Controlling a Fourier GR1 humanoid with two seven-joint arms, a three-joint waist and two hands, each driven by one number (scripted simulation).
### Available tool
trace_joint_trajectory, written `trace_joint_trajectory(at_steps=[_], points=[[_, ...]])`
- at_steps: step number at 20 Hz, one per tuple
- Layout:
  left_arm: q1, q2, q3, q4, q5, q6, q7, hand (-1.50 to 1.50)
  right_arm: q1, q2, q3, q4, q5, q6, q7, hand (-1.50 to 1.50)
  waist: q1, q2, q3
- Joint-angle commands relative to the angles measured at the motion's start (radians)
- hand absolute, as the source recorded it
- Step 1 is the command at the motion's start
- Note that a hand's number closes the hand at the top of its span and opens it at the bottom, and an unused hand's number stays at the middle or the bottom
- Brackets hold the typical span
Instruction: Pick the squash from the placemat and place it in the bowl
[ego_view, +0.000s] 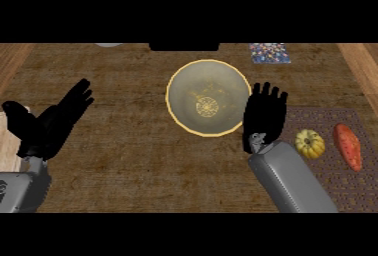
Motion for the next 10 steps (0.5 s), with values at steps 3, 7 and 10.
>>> trace_joint_trajectory(at_steps=[3,7,10], points=[[-0.010,0.027,0.038,0.002,0.018,-0.032,0.019,0.00,-0.042,0.025,-0.065,0.060,0.023,0.175,0.123,-1.50,-0.005,0.000,0.000],[-0.018,-0.017,0.018,0.074,-0.043,-0.021,-0.042,0.00,-0.016,0.072,-0.068,0.023,0.048,0.183,0.121,-1.50,-0.012,0.000,0.000],[-0.005,0.027,0.069,0.035,0.037,-0.088,0.002,0.00,-0.018,0.082,-0.082,0.070,0.090,0.187,0.134,-1.50,-0.006,-0.001,0.000]])
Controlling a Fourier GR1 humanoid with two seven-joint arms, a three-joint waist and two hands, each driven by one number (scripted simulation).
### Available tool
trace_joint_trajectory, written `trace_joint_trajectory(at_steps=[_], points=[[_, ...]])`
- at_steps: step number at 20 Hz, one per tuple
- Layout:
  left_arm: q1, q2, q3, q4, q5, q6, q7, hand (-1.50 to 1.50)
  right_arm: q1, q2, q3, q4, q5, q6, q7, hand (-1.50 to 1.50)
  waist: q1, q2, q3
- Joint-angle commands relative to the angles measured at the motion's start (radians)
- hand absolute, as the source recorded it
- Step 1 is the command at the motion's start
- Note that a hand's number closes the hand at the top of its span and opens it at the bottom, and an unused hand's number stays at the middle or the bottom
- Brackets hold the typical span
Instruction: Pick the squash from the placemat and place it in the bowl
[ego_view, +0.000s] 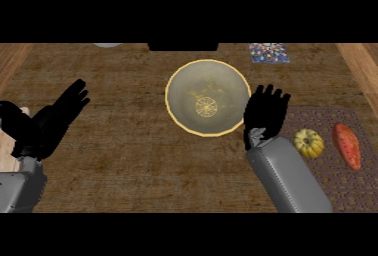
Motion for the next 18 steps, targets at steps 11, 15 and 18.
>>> trace_joint_trajectory(at_steps=[11,15,18], points=[[0.011,-0.037,0.025,-0.006,-0.053,0.001,-0.013,0.00,0.031,0.022,-0.085,0.052,0.117,0.060,0.074,-1.50,0.001,0.000,0.000],[-0.019,-0.070,0.007,-0.034,-0.077,0.010,0.036,0.00,0.037,0.010,-0.121,0.133,0.136,-0.027,0.014,-1.50,0.002,0.001,0.001],[-0.025,-0.067,0.029,-0.017,-0.057,-0.024,0.043,0.00,0.016,-0.001,-0.156,0.089,0.132,0.064,0.028,-1.50,-0.001,0.000,0.001]])
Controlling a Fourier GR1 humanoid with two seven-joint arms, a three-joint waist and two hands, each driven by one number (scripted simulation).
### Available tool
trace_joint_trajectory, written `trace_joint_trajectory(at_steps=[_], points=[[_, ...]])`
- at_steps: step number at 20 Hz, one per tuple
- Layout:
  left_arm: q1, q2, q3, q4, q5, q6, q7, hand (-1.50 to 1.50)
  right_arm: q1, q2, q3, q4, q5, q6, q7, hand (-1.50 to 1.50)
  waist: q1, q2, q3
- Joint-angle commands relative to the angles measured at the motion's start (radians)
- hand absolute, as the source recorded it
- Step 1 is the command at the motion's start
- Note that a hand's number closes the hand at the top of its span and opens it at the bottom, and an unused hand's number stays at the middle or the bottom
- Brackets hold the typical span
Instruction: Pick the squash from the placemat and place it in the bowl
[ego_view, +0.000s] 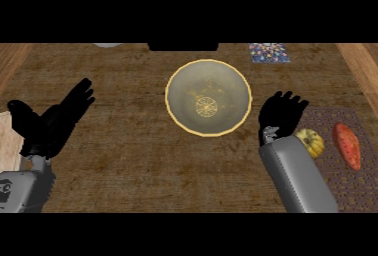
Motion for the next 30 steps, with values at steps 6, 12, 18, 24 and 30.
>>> trace_joint_trajectory(at_steps=[6,12,18,24,30], points=[[0.001,-0.039,0.006,-0.053,-0.033,0.004,0.050,0.00,-0.016,-0.015,-0.083,0.103,0.020,-0.051,0.013,-1.50,0.003,0.001,0.000],[0.025,-0.022,0.064,-0.023,-0.022,-0.054,0.006,0.00,-0.014,-0.044,-0.115,0.119,0.021,-0.029,-0.004,-1.50,0.001,0.000,0.000],[0.025,-0.075,0.044,-0.006,-0.066,-0.042,-0.020,0.00,-0.006,-0.058,-0.141,0.222,0.029,-0.133,-0.026,-1.50,0.002,0.001,0.000],[0.067,-0.058,0.084,-0.088,-0.037,-0.079,0.029,0.00,0.007,-0.108,-0.164,0.212,0.011,-0.123,-0.067,-1.50,0.002,-0.001,0.000],[0.046,-0.062,0.090,-0.029,-0.076,-0.107,-0.002,0.00,0.024,-0.129,-0.173,0.250,-0.003,-0.183,-0.102,-1.50,0.002,0.000,0.000]])
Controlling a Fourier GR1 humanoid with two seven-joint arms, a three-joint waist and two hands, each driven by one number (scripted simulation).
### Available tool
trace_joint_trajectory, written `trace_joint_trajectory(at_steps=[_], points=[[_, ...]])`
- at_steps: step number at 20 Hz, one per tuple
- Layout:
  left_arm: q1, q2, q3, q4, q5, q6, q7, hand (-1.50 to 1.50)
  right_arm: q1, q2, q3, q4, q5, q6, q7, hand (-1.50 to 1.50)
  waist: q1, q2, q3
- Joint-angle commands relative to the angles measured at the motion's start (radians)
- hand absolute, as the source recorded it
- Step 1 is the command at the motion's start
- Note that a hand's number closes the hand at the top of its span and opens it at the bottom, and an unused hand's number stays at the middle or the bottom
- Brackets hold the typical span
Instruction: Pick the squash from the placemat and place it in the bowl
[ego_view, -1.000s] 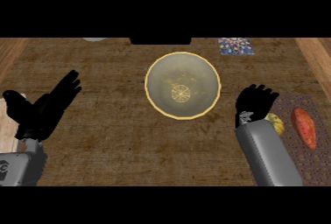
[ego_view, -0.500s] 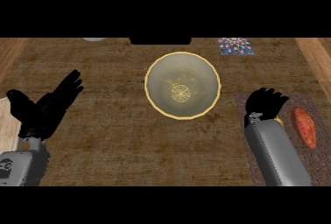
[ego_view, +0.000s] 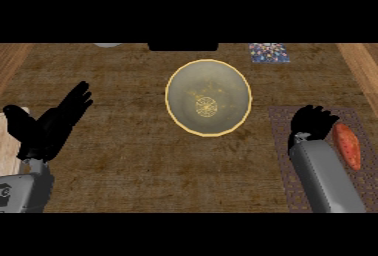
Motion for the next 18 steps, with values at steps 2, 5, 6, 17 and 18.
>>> trace_joint_trajectory(at_steps=[2,5,6,17,18], points=[[-0.008,0.001,0.023,-0.014,-0.001,-0.018,0.030,0.00,-0.021,-0.026,-0.014,0.029,-0.019,-0.006,-0.021,-1.50,0.001,0.000,0.000],[-0.026,-0.005,0.033,0.010,0.011,-0.024,0.013,0.00,-0.026,-0.052,-0.009,0.150,-0.004,-0.097,-0.088,1.50,0.004,0.001,0.000],[-0.036,0.002,0.029,-0.020,0.011,-0.019,0.055,0.00,-0.026,-0.045,0.016,0.128,0.008,-0.125,-0.103,1.50,0.004,0.001,0.000],[-0.030,-0.019,0.034,0.021,-0.035,-0.024,0.007,0.00,-0.017,-0.064,0.045,0.135,0.027,-0.184,-0.153,1.50,0.000,0.000,0.000],[-0.018,-0.018,0.028,-0.030,-0.018,-0.028,0.051,0.00,-0.112,-0.039,0.038,0.255,0.036,-0.202,-0.151,1.50,0.008,0.002,0.000]])
